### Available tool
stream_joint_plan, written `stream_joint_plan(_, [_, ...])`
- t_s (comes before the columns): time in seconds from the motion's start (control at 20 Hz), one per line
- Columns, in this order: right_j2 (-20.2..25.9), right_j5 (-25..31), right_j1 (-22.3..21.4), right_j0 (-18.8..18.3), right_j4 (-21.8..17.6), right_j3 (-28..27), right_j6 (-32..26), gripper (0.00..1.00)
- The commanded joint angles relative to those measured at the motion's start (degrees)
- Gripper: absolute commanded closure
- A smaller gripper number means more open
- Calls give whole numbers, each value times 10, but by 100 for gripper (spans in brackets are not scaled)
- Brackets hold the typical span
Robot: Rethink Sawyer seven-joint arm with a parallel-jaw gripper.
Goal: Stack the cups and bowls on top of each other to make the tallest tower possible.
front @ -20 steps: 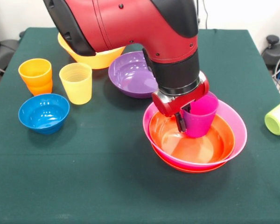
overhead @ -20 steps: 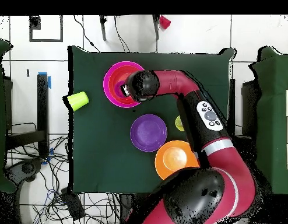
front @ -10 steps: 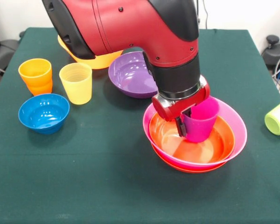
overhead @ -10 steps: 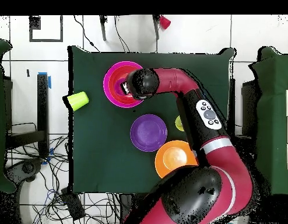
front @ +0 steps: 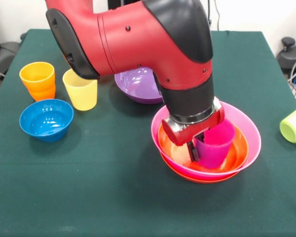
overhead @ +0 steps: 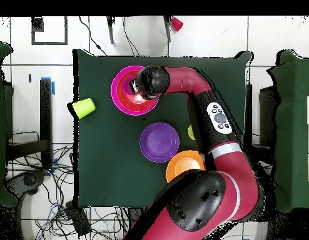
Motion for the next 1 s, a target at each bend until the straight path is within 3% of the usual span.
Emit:
stream_joint_plan(0.05, [8, 56, 42, 20, -17, -57, -142, 100])
stream_joint_plan(0.4, [2, 34, 78, 13, -27, -69, -151, 100])
stream_joint_plan(0.6, [-17, 40, 66, 13, -44, -48, -153, 100])
stream_joint_plan(1.0, [-15, 31, 69, 11, -49, -41, -164, 100])
